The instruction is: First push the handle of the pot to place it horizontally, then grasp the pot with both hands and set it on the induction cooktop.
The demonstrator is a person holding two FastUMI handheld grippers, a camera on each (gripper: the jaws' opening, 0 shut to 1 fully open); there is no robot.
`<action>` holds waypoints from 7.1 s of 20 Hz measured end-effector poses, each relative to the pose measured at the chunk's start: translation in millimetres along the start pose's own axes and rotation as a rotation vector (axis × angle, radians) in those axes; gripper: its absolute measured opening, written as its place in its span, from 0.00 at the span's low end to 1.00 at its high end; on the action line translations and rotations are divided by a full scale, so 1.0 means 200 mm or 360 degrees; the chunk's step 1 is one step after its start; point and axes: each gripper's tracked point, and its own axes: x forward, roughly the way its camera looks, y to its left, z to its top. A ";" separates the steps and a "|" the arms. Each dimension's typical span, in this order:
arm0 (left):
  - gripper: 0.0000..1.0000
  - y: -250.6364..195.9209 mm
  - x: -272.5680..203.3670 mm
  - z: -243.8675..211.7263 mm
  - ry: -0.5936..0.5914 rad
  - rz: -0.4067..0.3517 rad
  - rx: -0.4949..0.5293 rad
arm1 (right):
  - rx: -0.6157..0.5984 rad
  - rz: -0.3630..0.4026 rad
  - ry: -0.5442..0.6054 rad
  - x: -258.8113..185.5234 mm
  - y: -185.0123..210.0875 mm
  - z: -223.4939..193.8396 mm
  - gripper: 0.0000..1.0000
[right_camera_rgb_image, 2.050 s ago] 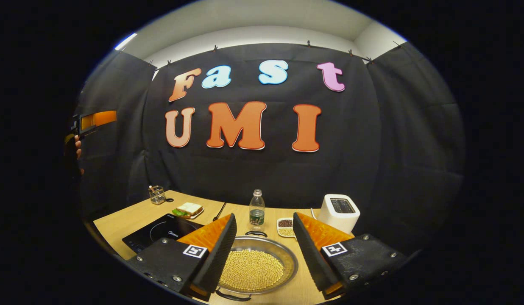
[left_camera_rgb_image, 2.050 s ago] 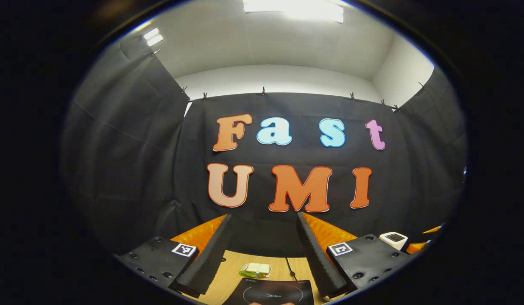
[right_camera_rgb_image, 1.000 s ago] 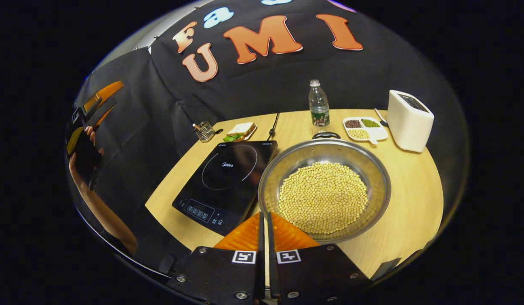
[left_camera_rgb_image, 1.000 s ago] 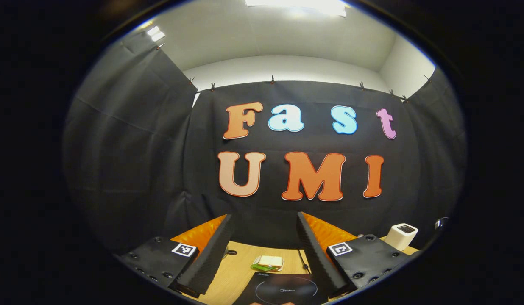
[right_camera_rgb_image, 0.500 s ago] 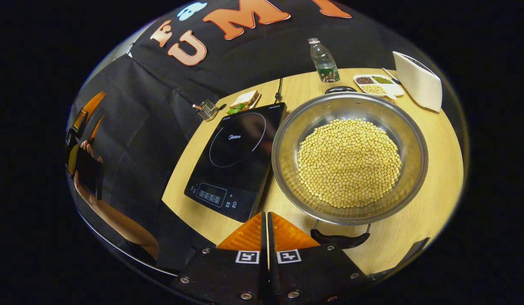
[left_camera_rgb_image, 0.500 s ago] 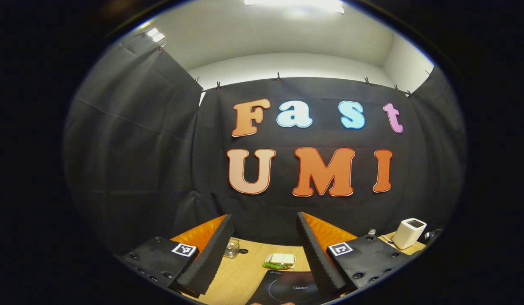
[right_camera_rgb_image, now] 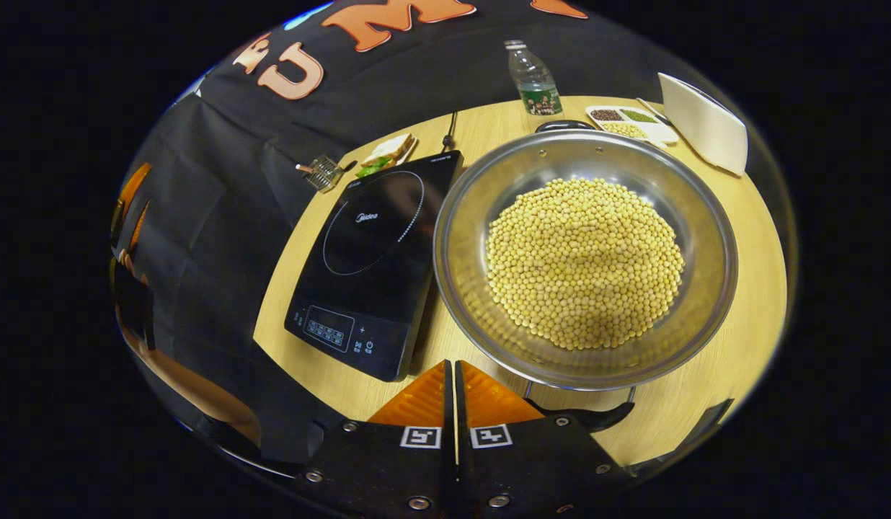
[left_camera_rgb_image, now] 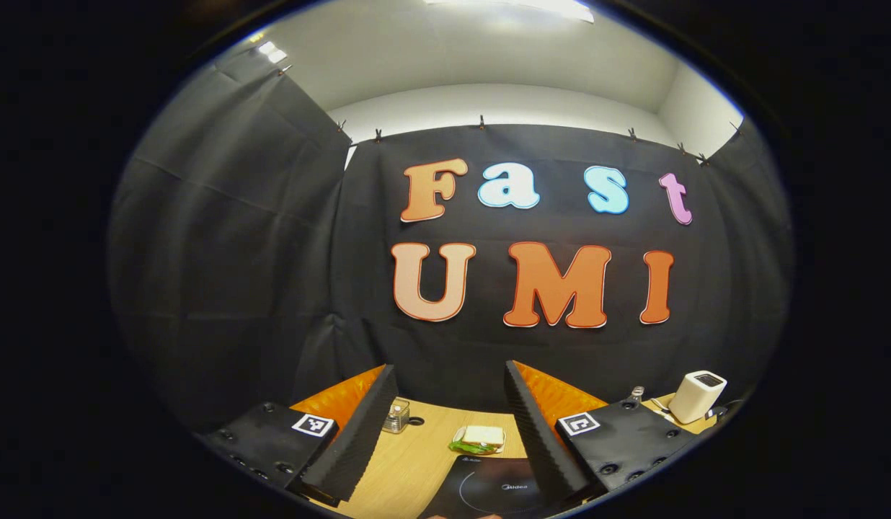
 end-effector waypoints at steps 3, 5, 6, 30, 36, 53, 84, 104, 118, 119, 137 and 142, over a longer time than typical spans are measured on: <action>0.98 0.01 0.04 -0.04 0.0030 0.0014 0.0004 | 0.0031 -0.0043 0.0019 0.06 -0.04 0.00 0.01; 0.97 0.00 0.07 -0.07 0.0053 0.0027 0.0013 | 0.0024 -0.0047 0.0028 0.07 -0.05 -0.02 0.01; 0.98 -0.01 0.08 -0.09 0.0070 0.0023 0.0012 | 0.0043 -0.0036 0.0047 0.08 -0.05 -0.03 0.01; 0.98 -0.26 0.07 -0.03 0.0072 -0.0139 0.0032 | 0.0152 -0.0324 -0.0070 -0.07 -0.50 -0.01 0.00; 0.98 -0.28 0.05 -0.02 0.0050 -0.0147 0.0040 | 0.0179 -0.0399 -0.0088 -0.11 -0.64 0.01 0.00; 0.98 -0.36 0.14 -0.08 0.0082 -0.0214 -0.0026 | 0.0397 -0.0686 -0.0223 -0.23 -1.08 0.17 0.00; 0.97 -0.46 0.18 -0.38 0.0214 -0.0252 0.0038 | 0.0568 -0.0880 -0.0494 -0.16 -1.52 0.76 0.02; 0.96 -1.41 0.04 -1.22 0.1012 -0.0784 0.0066 | 0.0258 -0.0679 -0.0703 -0.32 -1.27 1.02 0.61; 0.99 -1.69 0.01 -1.86 0.1287 -0.0746 0.0179 | 0.0082 -0.0830 -0.0597 -0.16 -1.47 1.03 0.89; 0.99 -1.69 0.03 -1.88 0.1288 -0.0725 0.0189 | 0.0089 -0.0833 -0.0583 -0.15 -1.49 1.02 0.89; 0.84 -1.74 0.21 -2.19 0.1439 -0.0618 0.0214 | -0.0055 -0.0944 -0.0481 0.01 -1.60 1.04 0.81; 0.79 -1.74 0.22 -2.18 0.1396 -0.0569 0.0171 | -0.0079 -0.0953 -0.0483 0.00 -1.60 1.04 0.79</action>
